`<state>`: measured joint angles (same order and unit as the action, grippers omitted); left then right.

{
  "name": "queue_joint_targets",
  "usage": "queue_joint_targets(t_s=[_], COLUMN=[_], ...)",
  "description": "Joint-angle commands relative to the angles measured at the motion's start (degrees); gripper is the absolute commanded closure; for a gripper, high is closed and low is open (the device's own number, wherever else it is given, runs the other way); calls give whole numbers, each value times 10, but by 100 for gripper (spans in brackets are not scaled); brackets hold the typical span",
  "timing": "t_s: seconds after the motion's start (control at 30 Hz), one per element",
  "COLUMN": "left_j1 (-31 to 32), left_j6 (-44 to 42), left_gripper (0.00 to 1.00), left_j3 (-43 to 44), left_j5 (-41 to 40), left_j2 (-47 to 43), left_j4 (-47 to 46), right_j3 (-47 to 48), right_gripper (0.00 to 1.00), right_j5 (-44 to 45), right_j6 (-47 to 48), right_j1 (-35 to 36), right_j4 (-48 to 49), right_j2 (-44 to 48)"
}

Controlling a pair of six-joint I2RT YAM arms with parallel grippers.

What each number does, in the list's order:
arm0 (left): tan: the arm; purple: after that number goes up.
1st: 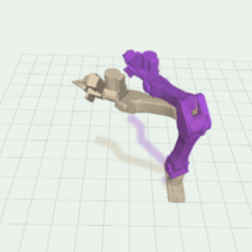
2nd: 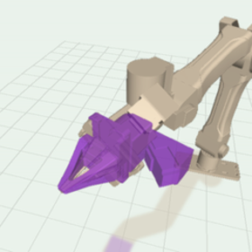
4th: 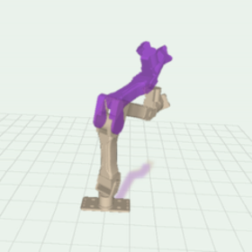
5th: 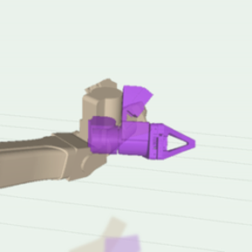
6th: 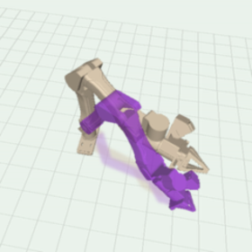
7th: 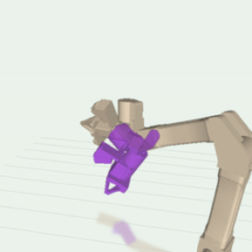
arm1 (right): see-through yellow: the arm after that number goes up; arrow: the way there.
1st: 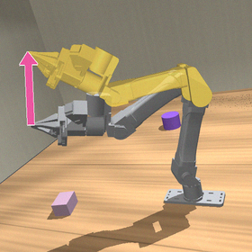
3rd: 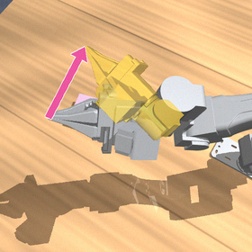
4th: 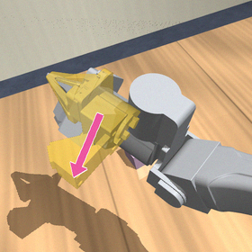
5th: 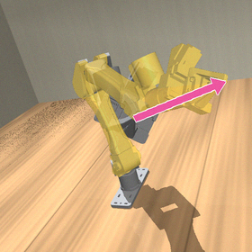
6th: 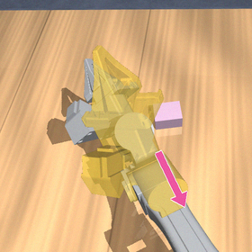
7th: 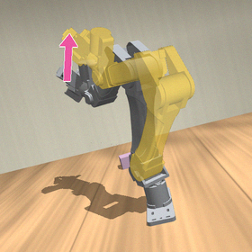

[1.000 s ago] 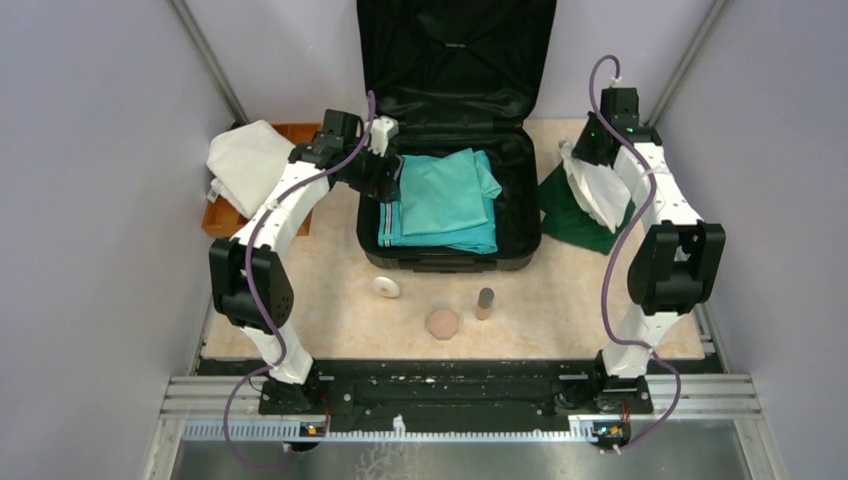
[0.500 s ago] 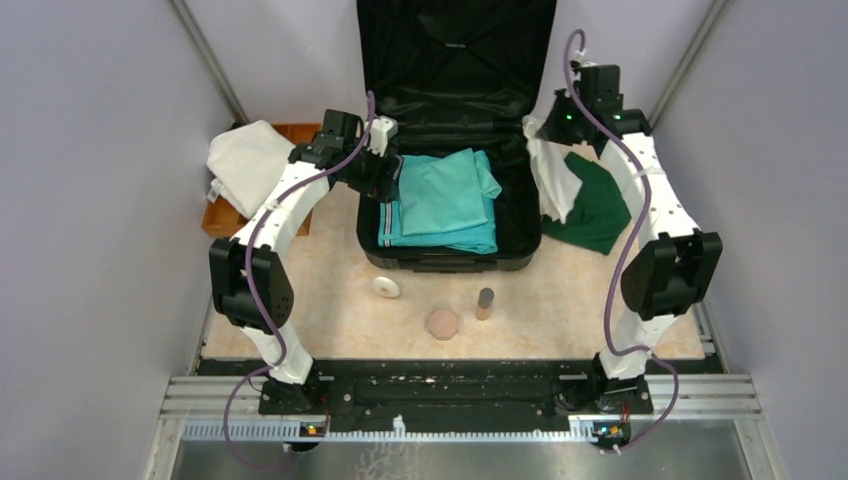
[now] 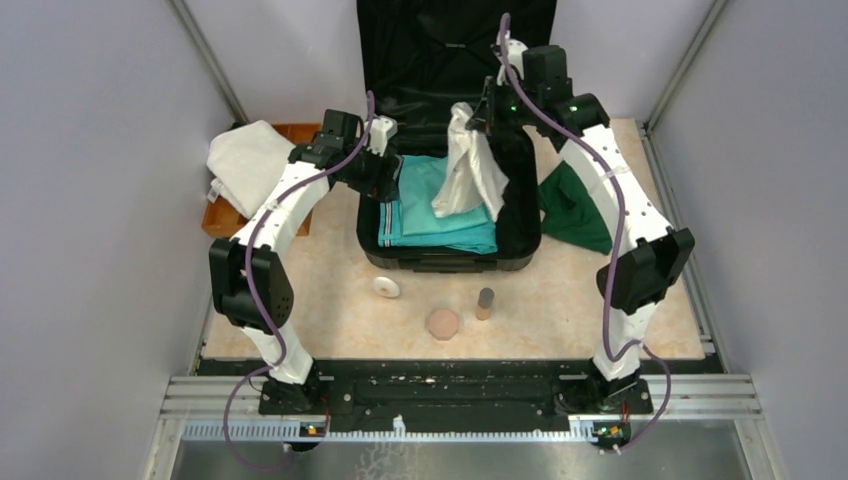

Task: Pack the luggage

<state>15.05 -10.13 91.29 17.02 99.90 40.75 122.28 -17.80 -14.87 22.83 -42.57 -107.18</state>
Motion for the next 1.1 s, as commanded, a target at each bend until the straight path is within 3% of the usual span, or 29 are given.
queue_joint_targets(t_s=[0.0,0.3,0.5,0.57,0.67,0.8,0.93,1.07], left_j1=[1,-6,-35,-53,-74,-77,-73,-51], left_j6=[12,12,34,41,41,19,28,36], left_gripper=[2,2,2,2,2,2,2,2], left_j3=[11,0,-8,-6,-7,-24,-31,-28], left_j5=[-4,-12,20,42,59,84,116,123], left_j2=[-26,-31,-35,-33,-33,-39,-29,-2], left_j4=[-7,-8,-18,-17,-15,-26,-43,-66], right_j3=[7,-30,93,117,108,30,-74,-136], right_gripper=[100,100,100,91,56,28,21,17], right_j5=[-35,-11,-29,-44,-49,-19,-2,68], right_j6=[24,27,1,-6,-16,-44,-99,-108], right_j1=[41,127,160,169,173,148,85,21], right_j4=[-1,30,7,1,-6,29,86,77], right_j2=[-34,-120,-223,-244,-249,-182,-76,-16])
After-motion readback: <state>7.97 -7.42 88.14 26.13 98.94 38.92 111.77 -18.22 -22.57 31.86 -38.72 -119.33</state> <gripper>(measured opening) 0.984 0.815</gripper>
